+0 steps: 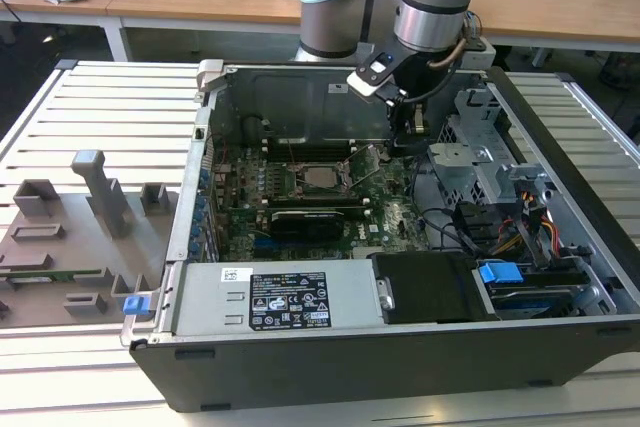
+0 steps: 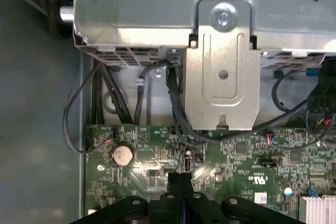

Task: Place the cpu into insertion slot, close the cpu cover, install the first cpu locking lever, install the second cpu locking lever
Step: 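Close the cpu cover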

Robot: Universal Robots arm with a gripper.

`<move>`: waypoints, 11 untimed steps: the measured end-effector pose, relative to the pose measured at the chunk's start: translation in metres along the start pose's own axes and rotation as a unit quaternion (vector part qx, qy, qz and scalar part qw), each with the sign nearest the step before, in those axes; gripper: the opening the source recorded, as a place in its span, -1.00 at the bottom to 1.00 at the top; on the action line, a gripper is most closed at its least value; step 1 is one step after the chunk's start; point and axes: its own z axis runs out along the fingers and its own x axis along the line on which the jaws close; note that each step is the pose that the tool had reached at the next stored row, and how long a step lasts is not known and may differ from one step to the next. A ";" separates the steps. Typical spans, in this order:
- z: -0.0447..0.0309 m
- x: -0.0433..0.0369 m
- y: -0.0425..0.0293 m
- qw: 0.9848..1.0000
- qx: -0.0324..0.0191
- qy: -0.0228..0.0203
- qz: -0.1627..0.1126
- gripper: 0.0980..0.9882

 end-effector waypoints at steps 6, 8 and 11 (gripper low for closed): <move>0.0043 0.0005 0.0007 0.999 0.011 0.002 -0.041 -0.98; 0.0070 0.0007 0.0008 0.999 0.011 0.002 -0.037 -0.98; 0.0097 0.0007 -0.0002 0.999 0.011 0.003 -0.035 -0.98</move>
